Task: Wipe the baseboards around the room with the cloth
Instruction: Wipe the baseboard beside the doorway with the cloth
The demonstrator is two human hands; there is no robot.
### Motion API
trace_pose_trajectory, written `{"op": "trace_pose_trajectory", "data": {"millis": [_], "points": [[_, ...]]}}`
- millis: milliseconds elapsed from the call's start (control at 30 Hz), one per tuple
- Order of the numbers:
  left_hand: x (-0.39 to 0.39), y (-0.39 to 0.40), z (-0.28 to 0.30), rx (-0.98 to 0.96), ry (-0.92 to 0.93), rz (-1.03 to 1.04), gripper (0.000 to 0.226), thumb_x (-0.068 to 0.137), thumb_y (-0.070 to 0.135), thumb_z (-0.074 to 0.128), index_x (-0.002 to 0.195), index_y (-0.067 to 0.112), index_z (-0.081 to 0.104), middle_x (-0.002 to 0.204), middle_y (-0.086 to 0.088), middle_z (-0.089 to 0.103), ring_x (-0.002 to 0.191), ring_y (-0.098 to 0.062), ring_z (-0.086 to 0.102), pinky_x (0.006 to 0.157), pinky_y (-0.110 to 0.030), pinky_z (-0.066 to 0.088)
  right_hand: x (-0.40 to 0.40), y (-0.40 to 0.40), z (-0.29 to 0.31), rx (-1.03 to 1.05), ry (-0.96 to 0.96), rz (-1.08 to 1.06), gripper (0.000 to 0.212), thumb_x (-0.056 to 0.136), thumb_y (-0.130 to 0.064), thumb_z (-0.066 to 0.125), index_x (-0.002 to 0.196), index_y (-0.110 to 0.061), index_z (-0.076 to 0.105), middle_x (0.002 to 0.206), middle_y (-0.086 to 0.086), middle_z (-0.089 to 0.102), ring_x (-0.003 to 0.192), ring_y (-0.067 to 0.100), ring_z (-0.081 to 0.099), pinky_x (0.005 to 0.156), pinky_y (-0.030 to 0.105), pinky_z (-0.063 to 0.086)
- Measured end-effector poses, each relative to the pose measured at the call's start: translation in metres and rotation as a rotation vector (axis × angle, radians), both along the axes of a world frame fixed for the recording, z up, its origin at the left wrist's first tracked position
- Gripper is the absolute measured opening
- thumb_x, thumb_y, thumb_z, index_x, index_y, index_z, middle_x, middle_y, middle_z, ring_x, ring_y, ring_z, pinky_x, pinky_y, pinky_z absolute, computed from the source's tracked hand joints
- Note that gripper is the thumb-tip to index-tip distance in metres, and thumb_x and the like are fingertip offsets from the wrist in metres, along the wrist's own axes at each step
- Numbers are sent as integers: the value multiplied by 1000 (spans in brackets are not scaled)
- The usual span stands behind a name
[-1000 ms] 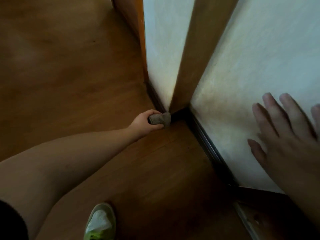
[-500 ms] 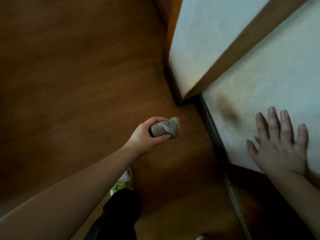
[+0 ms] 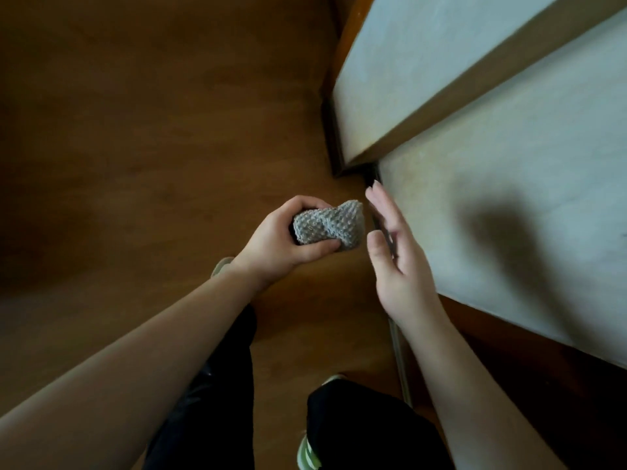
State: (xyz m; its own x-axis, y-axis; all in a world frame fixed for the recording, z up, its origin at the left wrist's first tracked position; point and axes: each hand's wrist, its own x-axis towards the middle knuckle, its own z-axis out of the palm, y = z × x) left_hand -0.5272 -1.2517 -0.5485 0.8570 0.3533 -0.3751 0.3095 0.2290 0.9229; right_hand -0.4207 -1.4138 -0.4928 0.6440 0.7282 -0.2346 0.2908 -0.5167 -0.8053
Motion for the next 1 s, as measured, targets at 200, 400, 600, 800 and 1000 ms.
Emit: {"op": "trace_pose_trajectory", "data": {"millis": [200,400,600,800,1000], "points": [[23,-3,29,5,-76,-55,48,75,9,86,116,8,62,114,-7,66,104,-21,65,92,-40,54,3,17,29,-130,13,-89,58,97,-46,41,152,-32,34,155,-15,35,140,-1,33,109,13,35],[11,17,48,34,-96,-149,51,73,12,87,118,13,63,115,2,66,106,-11,65,93,-24,51,-13,23,46,-190,36,-198,56,86,-49,55,140,-43,41,140,-17,46,127,-2,44,92,7,46],[-14,40,104,23,-54,-229,54,73,9,87,119,10,59,114,1,64,103,-11,64,90,-24,51,-31,38,97,-178,27,-186,61,80,-56,60,131,-21,57,121,-19,52,110,-19,48,85,1,42],[-16,48,178,41,-75,-234,52,73,17,86,117,12,58,113,6,64,103,-11,64,88,-21,49,-15,45,177,-189,78,-62,62,74,-67,61,121,-28,57,115,-14,60,105,-5,57,81,3,44],[7,41,226,119,-76,-292,51,72,22,88,115,19,61,113,7,67,104,-18,66,86,-25,52,-5,30,223,-132,291,-195,46,67,-67,65,106,-49,50,110,-26,62,106,-8,59,80,10,51]]}}
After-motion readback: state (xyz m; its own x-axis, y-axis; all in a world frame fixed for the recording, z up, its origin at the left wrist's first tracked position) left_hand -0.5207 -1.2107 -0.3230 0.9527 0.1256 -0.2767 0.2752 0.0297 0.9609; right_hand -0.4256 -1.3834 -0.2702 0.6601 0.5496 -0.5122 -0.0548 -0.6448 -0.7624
